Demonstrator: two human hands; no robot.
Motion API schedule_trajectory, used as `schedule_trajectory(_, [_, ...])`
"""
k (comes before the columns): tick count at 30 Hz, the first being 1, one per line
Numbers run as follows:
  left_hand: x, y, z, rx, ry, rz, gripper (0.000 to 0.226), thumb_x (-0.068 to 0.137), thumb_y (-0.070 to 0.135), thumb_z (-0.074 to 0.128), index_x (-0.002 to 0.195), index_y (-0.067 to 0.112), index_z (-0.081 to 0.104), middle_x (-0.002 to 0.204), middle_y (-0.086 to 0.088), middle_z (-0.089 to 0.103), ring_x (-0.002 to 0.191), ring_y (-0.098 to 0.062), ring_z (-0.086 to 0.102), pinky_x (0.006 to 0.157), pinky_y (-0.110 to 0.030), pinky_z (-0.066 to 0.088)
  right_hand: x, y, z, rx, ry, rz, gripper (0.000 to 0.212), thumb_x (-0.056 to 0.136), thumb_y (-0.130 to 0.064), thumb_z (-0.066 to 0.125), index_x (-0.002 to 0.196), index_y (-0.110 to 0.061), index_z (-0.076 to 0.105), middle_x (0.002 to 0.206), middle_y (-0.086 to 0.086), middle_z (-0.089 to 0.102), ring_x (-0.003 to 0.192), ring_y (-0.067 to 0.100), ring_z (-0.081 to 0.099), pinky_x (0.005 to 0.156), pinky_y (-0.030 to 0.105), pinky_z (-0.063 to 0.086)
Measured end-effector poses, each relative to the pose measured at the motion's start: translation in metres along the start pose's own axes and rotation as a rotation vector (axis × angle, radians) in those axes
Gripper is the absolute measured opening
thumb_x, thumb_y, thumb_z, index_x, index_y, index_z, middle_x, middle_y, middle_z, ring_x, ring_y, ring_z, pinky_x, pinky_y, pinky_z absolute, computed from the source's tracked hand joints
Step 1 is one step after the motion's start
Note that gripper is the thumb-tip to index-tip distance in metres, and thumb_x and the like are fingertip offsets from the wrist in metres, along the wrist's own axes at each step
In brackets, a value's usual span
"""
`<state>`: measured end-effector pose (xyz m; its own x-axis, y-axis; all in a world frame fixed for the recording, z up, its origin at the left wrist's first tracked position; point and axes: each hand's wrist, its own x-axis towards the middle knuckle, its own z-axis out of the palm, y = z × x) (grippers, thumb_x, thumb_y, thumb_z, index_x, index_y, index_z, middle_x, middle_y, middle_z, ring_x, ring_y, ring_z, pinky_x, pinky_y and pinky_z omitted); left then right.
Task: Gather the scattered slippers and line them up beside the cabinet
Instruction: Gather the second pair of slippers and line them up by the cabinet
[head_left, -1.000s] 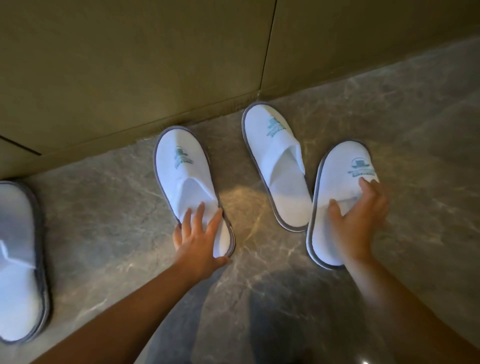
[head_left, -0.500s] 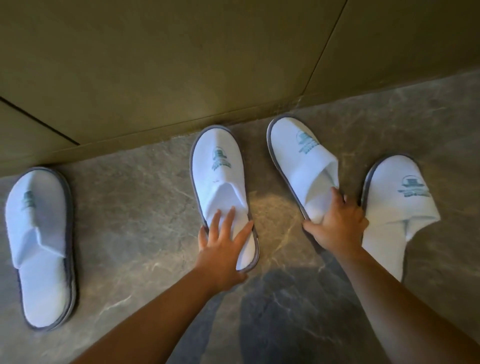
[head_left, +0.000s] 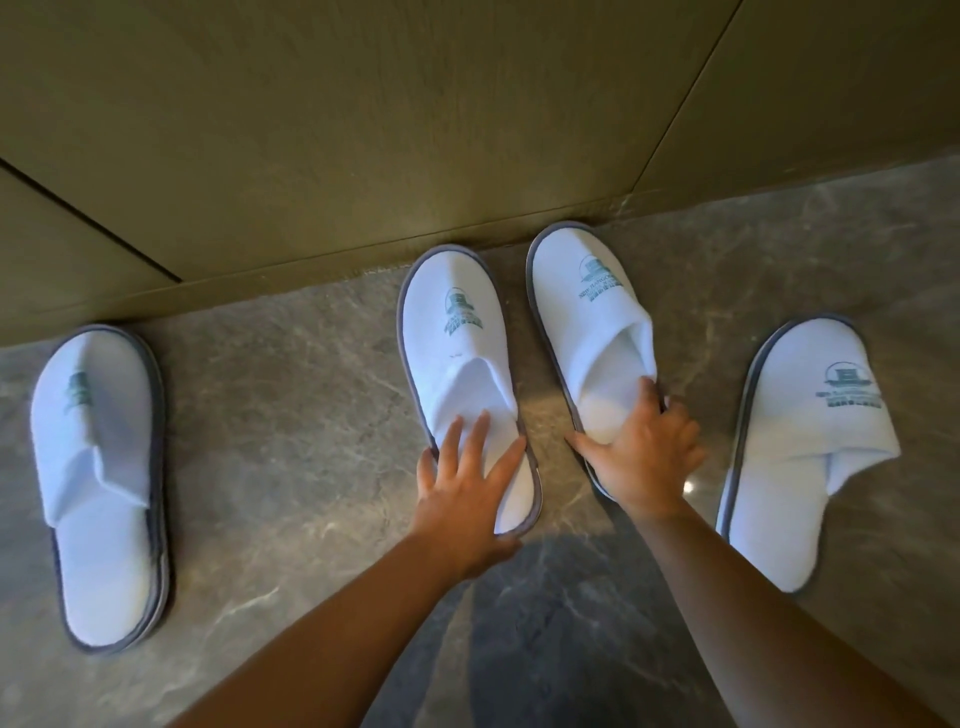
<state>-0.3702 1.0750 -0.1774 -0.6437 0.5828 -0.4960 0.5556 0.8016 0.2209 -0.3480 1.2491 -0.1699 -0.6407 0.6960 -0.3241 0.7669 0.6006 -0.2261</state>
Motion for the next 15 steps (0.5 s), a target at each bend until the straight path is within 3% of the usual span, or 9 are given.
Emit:
schedule_trajectory(3, [-0.001, 0.001, -0.003, -0.007, -0.01, -0.022, 0.095, 0.073, 0.064, 0.052, 0.139, 0.036, -0.009, 0.153, -0.003, -0.018, 0.14, -0.031, -0.016, 0.113, -0.055, 0.0, -0.002, 0.005, -0.009, -0.004, 0.003, -0.053, 0.091, 0.065, -0.057, 0.068, 0.134, -0.017, 0.026, 0.139, 0.019, 0.036, 0.124, 0.037, 0.035, 0.1, 0.05, 0.033])
schedule_trajectory(6, [-0.008, 0.007, -0.007, -0.013, -0.009, -0.038, 0.087, 0.077, 0.064, 0.046, 0.14, 0.035, -0.005, 0.154, -0.002, -0.018, 0.141, -0.03, -0.014, 0.113, -0.053, -0.003, -0.011, 0.029, -0.025, 0.045, 0.138, -0.058, 0.082, 0.067, -0.05, 0.069, 0.132, -0.013, 0.035, 0.138, 0.019, 0.041, 0.123, 0.036, 0.038, 0.1, 0.05, 0.034])
schedule_trajectory(9, [-0.013, 0.027, -0.009, -0.022, 0.027, 0.062, 0.076, 0.082, 0.06, 0.041, 0.141, 0.032, 0.003, 0.155, 0.001, -0.009, 0.142, -0.027, -0.009, 0.113, -0.048, -0.006, -0.028, 0.074, -0.037, 0.091, 0.23, 0.126, 0.082, 0.067, -0.04, 0.074, 0.132, -0.009, 0.035, 0.139, 0.022, 0.04, 0.126, 0.04, 0.037, 0.103, 0.054, 0.032])
schedule_trajectory(12, [0.0, 0.055, -0.012, -0.052, 0.065, 0.185, 0.072, 0.085, 0.055, 0.041, 0.142, 0.03, 0.005, 0.156, 0.002, -0.007, 0.143, -0.026, -0.007, 0.114, -0.044, -0.005, -0.047, 0.113, -0.032, 0.105, 0.174, 0.296, 0.097, 0.061, -0.036, 0.08, 0.136, -0.006, 0.027, 0.14, 0.026, 0.034, 0.127, 0.043, 0.032, 0.104, 0.053, 0.029])
schedule_trajectory(15, [0.023, 0.082, -0.01, 0.013, 0.034, 0.267, 0.073, 0.085, 0.057, 0.036, 0.142, 0.03, 0.001, 0.155, -0.002, -0.014, 0.142, -0.028, -0.013, 0.114, -0.044, -0.005, -0.046, 0.13, -0.025, 0.21, 0.115, 0.349, 0.104, 0.057, -0.037, 0.082, 0.137, -0.007, 0.023, 0.139, 0.024, 0.035, 0.125, 0.04, 0.035, 0.103, 0.049, 0.033])
